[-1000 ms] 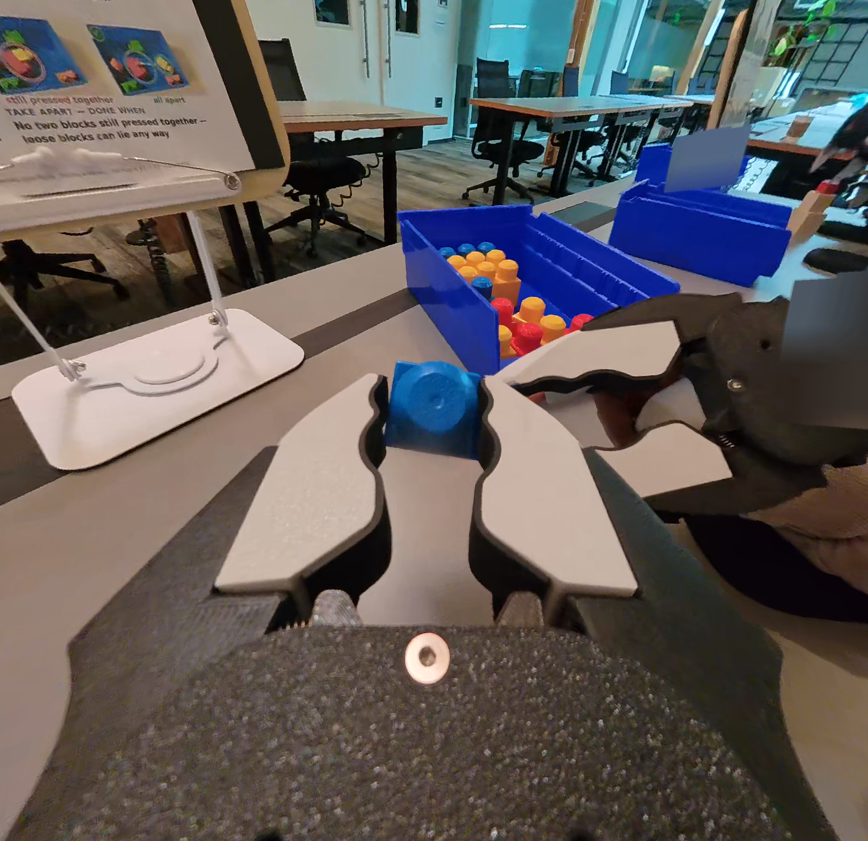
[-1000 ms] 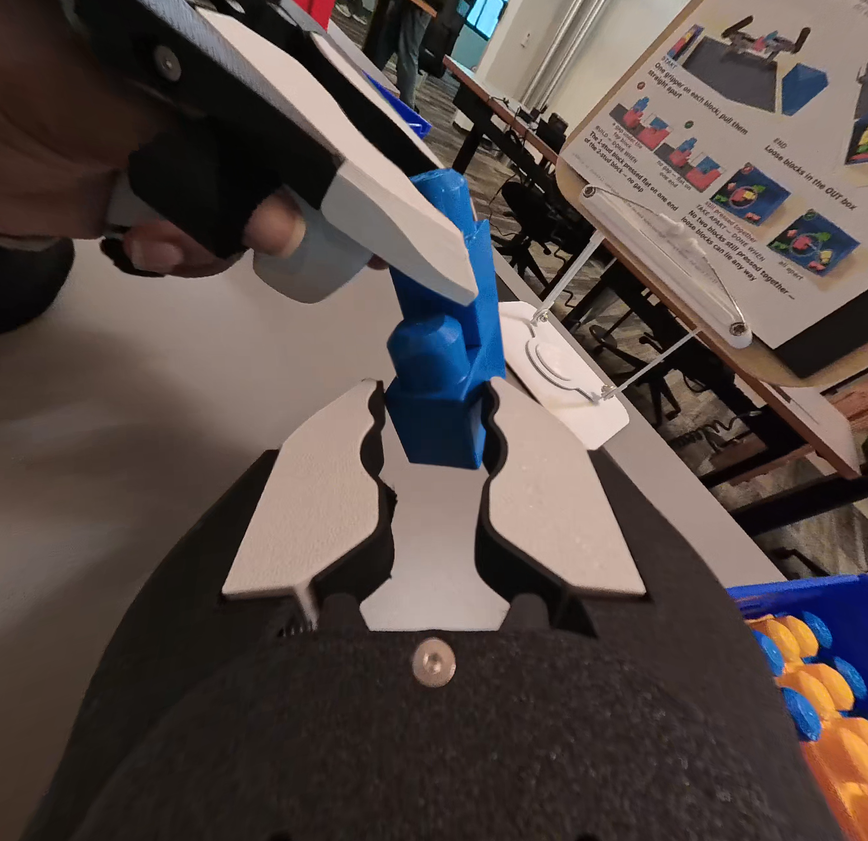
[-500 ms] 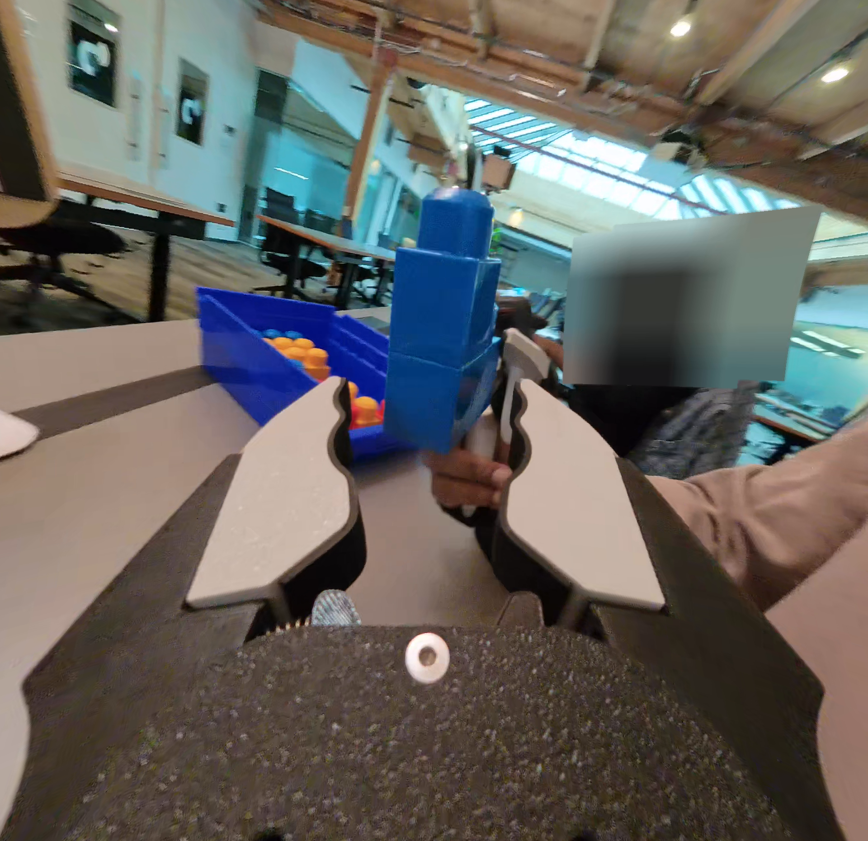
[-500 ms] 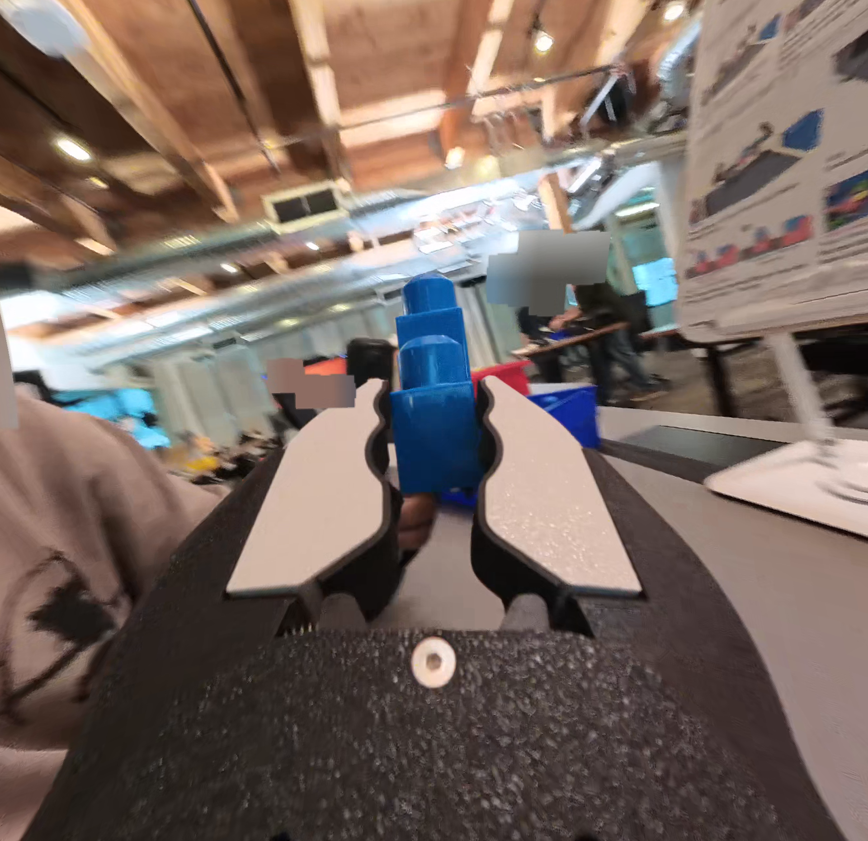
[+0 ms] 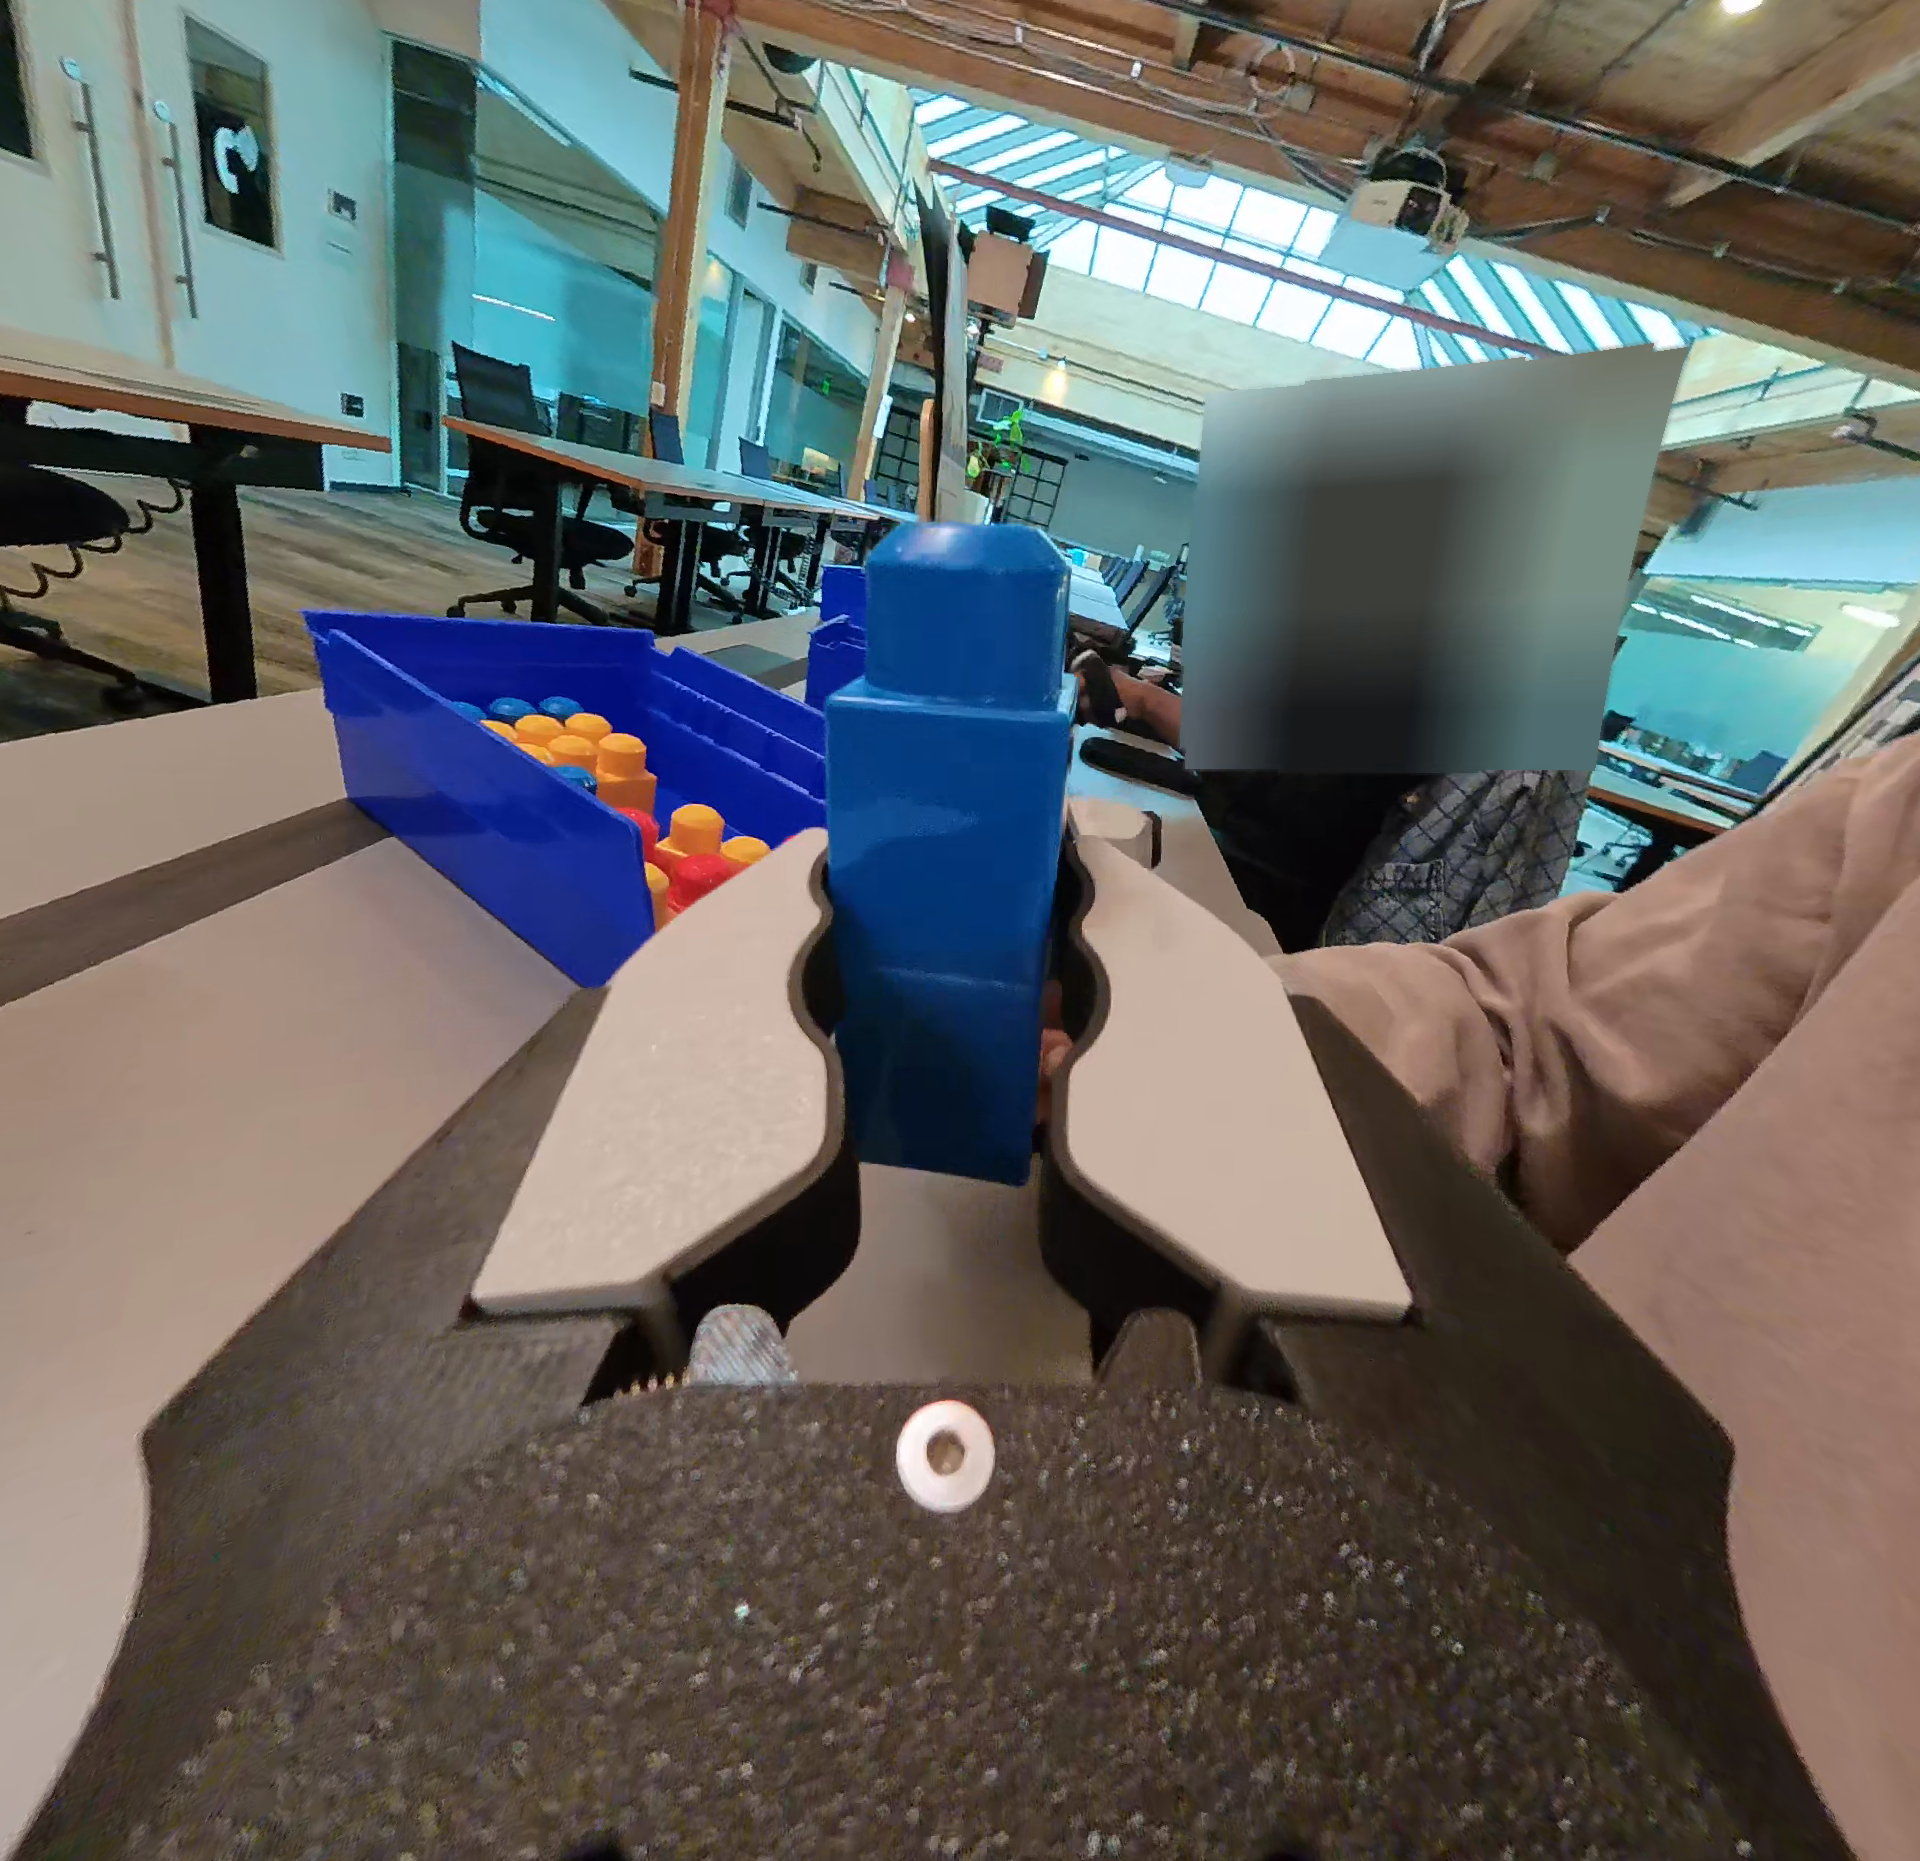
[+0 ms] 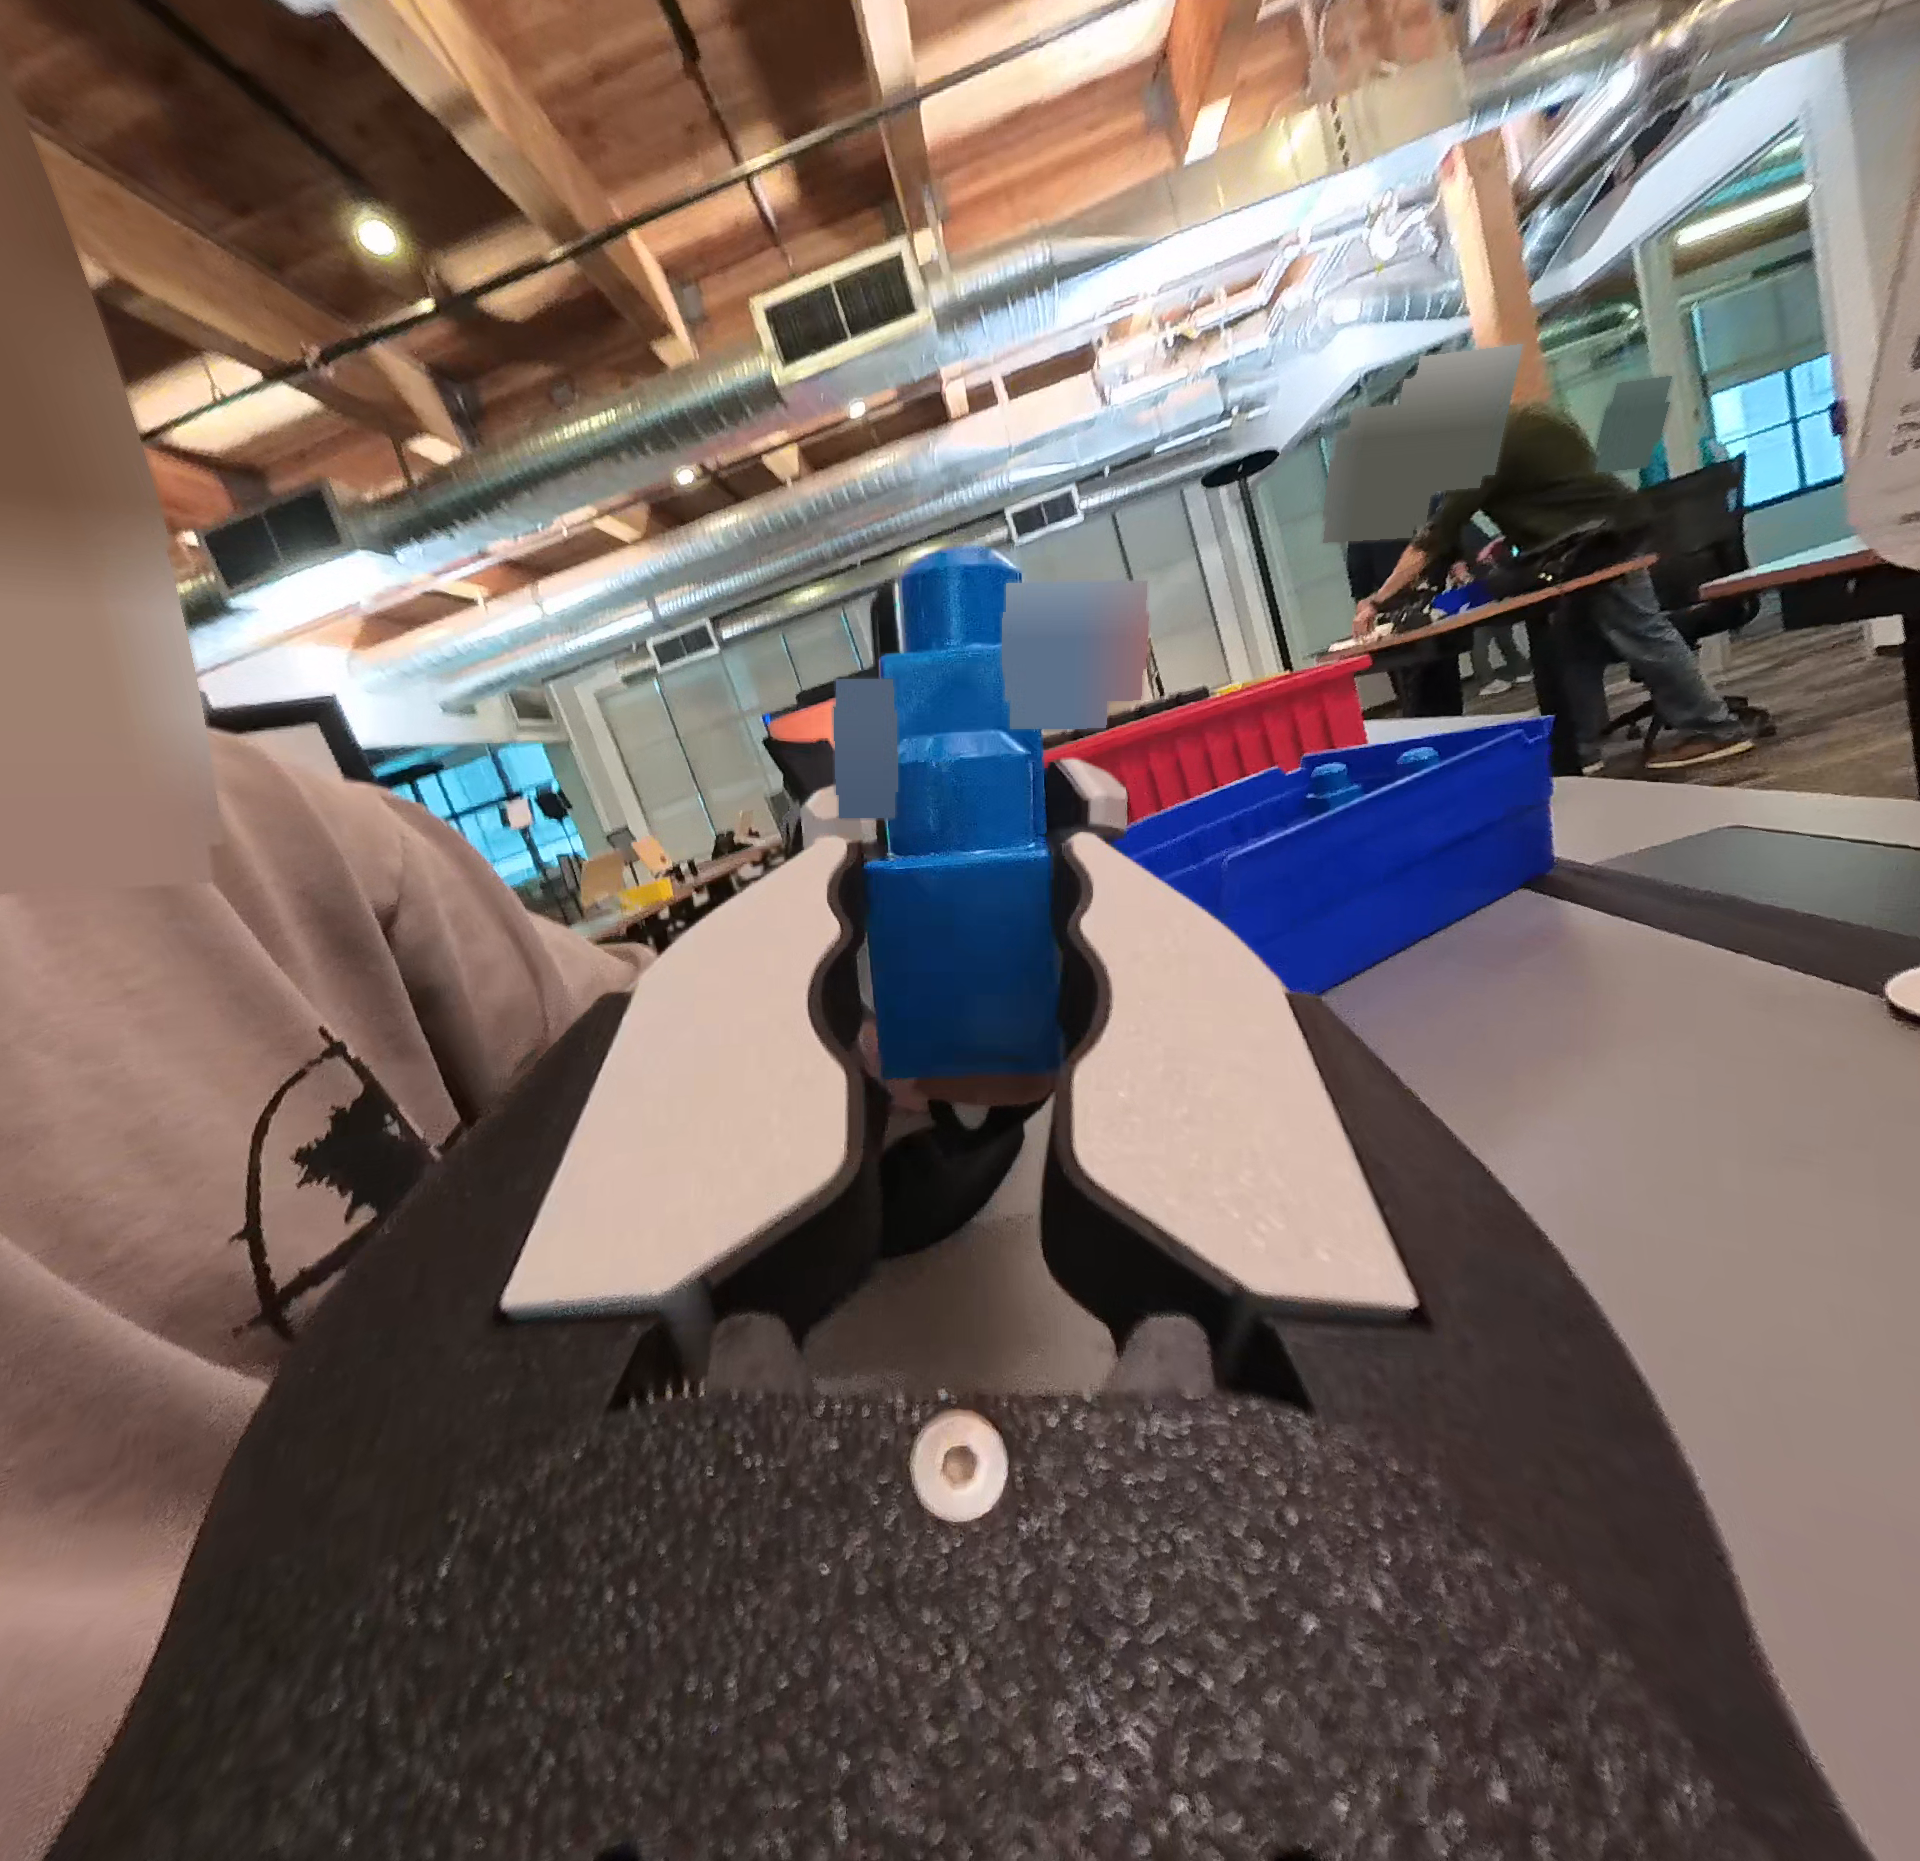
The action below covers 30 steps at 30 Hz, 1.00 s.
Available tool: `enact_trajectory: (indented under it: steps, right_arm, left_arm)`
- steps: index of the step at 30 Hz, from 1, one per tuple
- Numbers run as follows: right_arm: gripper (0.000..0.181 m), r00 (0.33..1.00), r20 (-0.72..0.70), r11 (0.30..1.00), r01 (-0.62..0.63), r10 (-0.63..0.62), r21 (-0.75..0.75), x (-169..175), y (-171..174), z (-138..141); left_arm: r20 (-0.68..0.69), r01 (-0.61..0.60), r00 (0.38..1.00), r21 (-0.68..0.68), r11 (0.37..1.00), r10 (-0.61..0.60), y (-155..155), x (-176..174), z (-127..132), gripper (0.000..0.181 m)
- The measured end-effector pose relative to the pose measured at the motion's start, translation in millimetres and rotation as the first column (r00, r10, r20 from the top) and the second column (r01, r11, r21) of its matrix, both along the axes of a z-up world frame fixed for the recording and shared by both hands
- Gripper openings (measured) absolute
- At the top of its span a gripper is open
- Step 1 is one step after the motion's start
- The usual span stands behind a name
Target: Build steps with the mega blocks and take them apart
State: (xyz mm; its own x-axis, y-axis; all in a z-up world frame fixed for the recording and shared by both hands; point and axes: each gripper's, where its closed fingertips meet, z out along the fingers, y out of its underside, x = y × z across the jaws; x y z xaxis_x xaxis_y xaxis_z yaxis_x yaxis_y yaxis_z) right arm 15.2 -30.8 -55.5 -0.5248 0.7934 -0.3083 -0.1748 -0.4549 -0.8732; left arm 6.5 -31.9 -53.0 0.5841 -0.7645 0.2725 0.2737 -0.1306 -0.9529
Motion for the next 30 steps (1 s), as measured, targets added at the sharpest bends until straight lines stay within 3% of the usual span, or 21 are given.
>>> enact_trajectory:
  steps: [6, 10, 16, 20, 24, 26, 30]
  right_arm:
    - [0.034, 0.998, -0.061, 0.998, -0.025, 0.022, -0.05, 5.4, -1.4, 8.5]
    - [0.034, 0.988, -0.155, 0.99, -0.042, 0.021, -0.134, 19.3, 10.3, 24.2]
    - [0.034, 0.99, -0.135, 0.991, -0.057, 0.04, -0.118, 15.6, 5.8, 19.3]
    - [0.033, 0.998, 0.052, 0.994, -0.049, 0.044, 0.093, 4.5, -8.2, -7.1]
    - [0.033, 0.968, 0.25, 0.947, -0.063, -0.019, 0.315, -5.8, -18.8, -39.9]
    - [0.035, 0.957, 0.282, 0.924, -0.049, -0.065, 0.379, -2.1, -13.2, -41.4]
    - [0.04, 0.966, 0.219, 0.895, 0.026, -0.138, 0.446, 15.1, -0.7, -18.3]
  left_arm:
    - [0.02, 0.053, 0.998, 0.038, 0.998, -0.054, -8.8, 3.4, 2.0, 0.038]
    - [-0.02, 0.053, 0.998, 0.06, 0.997, -0.052, -10.3, 8.1, -7.0, 0.048]
    - [-0.038, 0.072, 0.997, 0.042, 0.997, -0.07, -11.6, 10.2, -5.7, 0.037]
    - [-0.066, 0.097, 0.993, 0.05, 0.994, -0.094, -19.7, -5.9, 3.0, 0.036]
    - [-0.209, 0.105, 0.973, 0.048, 0.993, -0.093, -24.0, -8.8, -6.7, 0.037]
    - [-0.275, 0.088, 0.959, 0.049, 0.995, -0.071, -24.1, -11.3, -12.1, 0.037]
    - [-0.393, 0.078, 0.918, 0.03, 0.997, -0.06, -23.5, -13.5, -29.8, 0.037]
